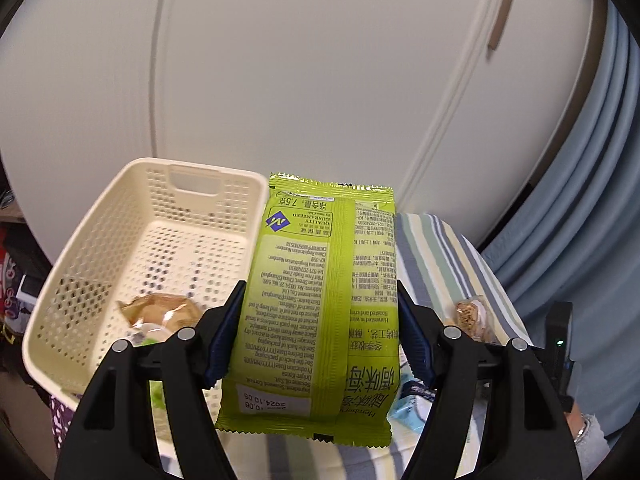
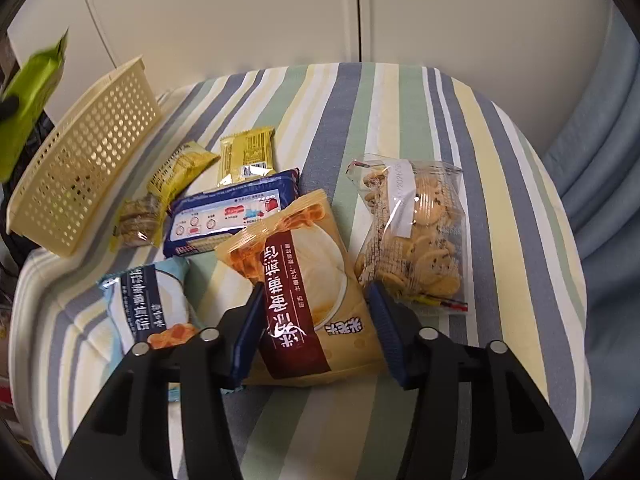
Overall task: Organize snacks
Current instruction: 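Carry the lime-green pack into the basket with the left tool while the right tool grasps the brown red-label bag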
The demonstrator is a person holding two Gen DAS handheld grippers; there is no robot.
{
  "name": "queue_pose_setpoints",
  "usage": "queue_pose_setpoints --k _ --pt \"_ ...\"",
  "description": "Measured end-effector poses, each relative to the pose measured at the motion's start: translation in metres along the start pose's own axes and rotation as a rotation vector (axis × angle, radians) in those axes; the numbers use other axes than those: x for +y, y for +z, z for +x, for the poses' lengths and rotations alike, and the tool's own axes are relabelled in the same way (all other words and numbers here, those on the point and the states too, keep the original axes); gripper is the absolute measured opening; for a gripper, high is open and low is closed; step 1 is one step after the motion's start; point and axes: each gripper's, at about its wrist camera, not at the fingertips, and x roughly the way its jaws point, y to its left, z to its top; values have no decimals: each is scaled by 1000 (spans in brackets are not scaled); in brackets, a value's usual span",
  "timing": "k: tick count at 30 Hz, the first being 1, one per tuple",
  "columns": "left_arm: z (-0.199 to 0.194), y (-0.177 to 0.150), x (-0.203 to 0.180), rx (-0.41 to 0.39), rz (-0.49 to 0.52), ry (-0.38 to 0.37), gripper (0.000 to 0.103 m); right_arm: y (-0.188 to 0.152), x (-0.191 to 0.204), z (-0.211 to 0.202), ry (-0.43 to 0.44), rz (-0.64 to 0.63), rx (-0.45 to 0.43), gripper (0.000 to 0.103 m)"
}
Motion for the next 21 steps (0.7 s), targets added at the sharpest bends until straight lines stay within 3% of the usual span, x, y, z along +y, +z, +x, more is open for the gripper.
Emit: queue_pose_setpoints --k 9,11,19,20,21 --pt "-16 -13 54 -51 -89 112 71 -5 4 -46 34 42 -99 45" --pt "-15 -16 61 -52 -97 139 71 -4 9 -56 51 41 -121 35" --pt "-3 -31 85 -34 -121 215 71 4 22 -73 53 27 -157 36" --pt "-1 -33 87 -30 -120 221 72 4 19 -71 54 40 -148 38" --pt "0 -34 88 -29 -117 230 74 4 15 -67 60 59 -137 47"
